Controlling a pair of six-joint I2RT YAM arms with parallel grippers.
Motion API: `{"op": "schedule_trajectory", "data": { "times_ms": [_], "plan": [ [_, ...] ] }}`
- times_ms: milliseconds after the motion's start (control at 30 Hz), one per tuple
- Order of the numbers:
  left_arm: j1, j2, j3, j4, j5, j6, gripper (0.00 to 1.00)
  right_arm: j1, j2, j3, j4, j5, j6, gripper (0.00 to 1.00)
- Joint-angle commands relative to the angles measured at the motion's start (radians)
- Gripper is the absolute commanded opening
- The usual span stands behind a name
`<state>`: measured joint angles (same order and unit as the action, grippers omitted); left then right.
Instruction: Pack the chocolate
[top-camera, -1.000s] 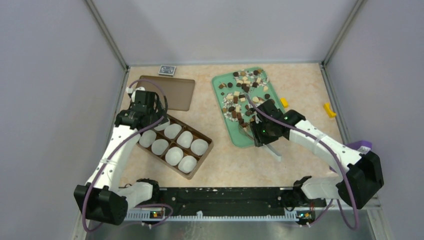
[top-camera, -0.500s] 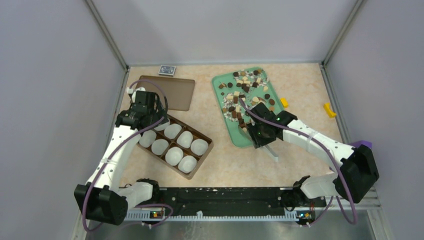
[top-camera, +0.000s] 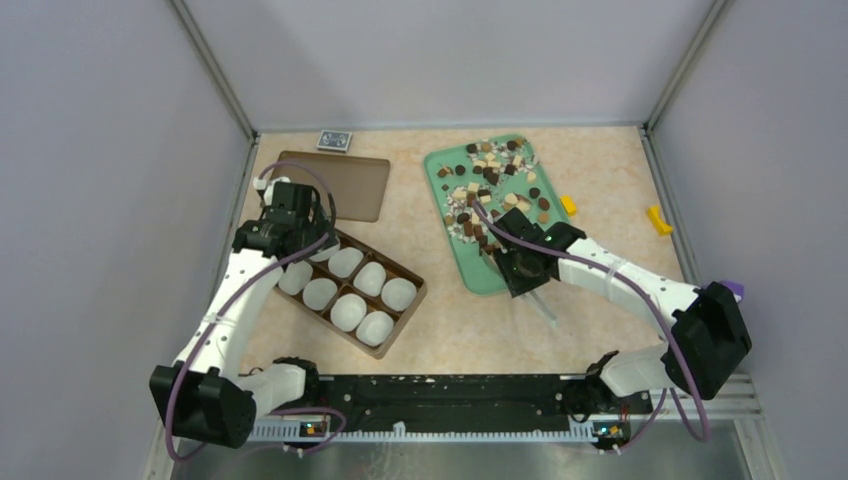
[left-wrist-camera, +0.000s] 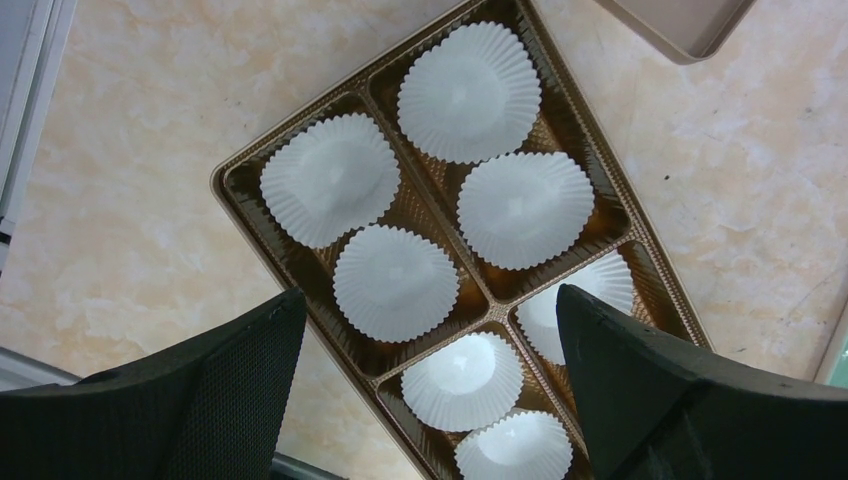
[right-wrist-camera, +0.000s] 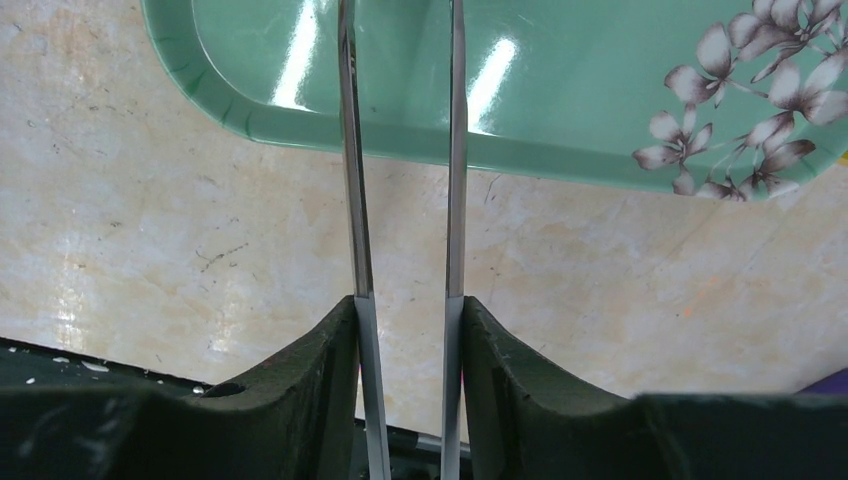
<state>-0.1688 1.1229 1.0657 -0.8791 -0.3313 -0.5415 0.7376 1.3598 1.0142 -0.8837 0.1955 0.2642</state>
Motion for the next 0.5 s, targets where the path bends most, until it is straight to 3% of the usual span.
{"op": "schedule_trajectory", "data": {
  "times_ms": [0, 233, 467],
  "plan": [
    [0.007, 0.042, 0.034, -0.048, -0.029, -0.045, 0.99, 0.009, -0.013, 0.041, -0.006, 0.031, 0.004, 0.35],
    [0.053, 0.06, 0.083, -0.143, -0.076, -0.065, 0.99, 0.009, -0.048, 0.061, -0.014, 0.022, 0.018, 0.3],
    [0.249, 0.047, 0.038, -0.19, 0.003, -0.09, 0.99, 0.009, -0.057, 0.056, -0.003, 0.005, 0.026, 0.29]
  ]
}}
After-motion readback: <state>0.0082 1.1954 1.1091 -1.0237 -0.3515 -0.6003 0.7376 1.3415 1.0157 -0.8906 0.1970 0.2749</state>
